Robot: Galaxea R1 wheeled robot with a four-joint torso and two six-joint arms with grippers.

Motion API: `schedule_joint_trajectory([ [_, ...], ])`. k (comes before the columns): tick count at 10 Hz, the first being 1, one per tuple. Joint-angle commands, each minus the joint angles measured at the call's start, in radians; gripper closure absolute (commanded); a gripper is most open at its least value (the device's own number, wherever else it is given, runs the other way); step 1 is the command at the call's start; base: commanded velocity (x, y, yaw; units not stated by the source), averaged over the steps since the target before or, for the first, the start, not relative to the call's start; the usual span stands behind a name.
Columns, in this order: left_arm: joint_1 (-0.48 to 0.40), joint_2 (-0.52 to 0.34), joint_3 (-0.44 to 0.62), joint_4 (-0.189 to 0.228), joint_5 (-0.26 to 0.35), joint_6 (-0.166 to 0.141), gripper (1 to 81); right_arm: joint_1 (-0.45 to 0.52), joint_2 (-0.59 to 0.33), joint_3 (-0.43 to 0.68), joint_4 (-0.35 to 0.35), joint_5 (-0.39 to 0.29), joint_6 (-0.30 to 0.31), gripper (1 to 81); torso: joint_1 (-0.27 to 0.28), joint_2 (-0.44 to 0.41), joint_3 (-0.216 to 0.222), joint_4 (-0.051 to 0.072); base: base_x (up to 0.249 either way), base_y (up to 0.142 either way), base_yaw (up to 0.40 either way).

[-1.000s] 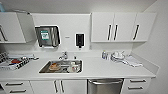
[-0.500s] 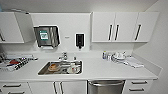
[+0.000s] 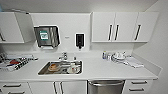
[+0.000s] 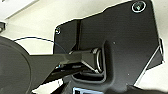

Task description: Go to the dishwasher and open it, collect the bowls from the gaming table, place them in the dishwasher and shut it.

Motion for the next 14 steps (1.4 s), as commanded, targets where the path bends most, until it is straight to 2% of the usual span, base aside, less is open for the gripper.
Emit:
schedule_joint_trajectory([
  [1, -0.05, -0.133, 0.117, 0.0, 0.005, -0.023, 1.0, 0.055, -0.141, 0.216, 0.002, -0.07, 0.005, 1.0, 0.0, 0.0, 0.0, 0.0, 0.0, 0.0, 0.0],
  [2, -0.05, -0.165, 0.153, 0.007, -0.035, -0.023, 1.0, 0.067, -0.189, 0.285, 0.004, -0.07, 0.0, 1.0, 0.0, 0.0, 0.0, 0.0, 0.0, 0.0, 0.0],
  [3, -0.05, -0.193, 0.189, 0.009, -0.063, -0.023, 1.0, 0.078, -0.226, 0.322, 0.002, -0.07, 0.005, 1.0, 0.064, -0.1, 0.0, 0.0, 0.0, 0.0, 0.0],
  [5, -0.052, -0.274, 0.285, 0.01, -0.109, -0.023, 1.0, 0.099, -0.319, 0.41, 0.002, -0.064, 0.01, 1.0, 0.078, -0.122, -0.096, 0.0, 0.0, 0.0, 0.0],
  [7, -0.075, -0.354, 0.367, 0.009, -0.109, -0.023, 1.0, 0.13, -0.395, 0.493, 0.01, -0.056, 0.014, 1.0, 0.109, -0.172, -0.13, 0.0, 0.0, 0.0, 0.0],
  [10, -0.118, -0.475, 0.517, 0.001, -0.108, -0.025, 1.0, 0.181, -0.496, 0.618, 0.016, -0.051, 0.022, 1.0, 0.173, -0.273, -0.226, 0.0, 0.0, 0.0, 0.0],
  [11, -0.134, -0.518, 0.567, 0.0, -0.108, -0.025, 1.0, 0.196, -0.525, 0.643, 0.02, -0.044, 0.033, 1.0, 0.195, -0.306, -0.164, 0.0, 0.0, 0.0, 0.0],
  [12, -0.154, -0.581, 0.633, 0.0, -0.108, -0.029, 1.0, 0.214, -0.553, 0.674, 0.02, -0.042, 0.037, 1.0, 0.215, -0.335, -0.192, 0.0, 0.0, 0.0, 0.0],
  [14, -0.197, -0.71, 0.756, 0.006, -0.108, -0.029, 1.0, 0.248, -0.585, 0.708, 0.02, -0.044, 0.046, 1.0, 0.249, -0.389, -0.208, 0.0, 0.0, 0.0, 0.0],
])
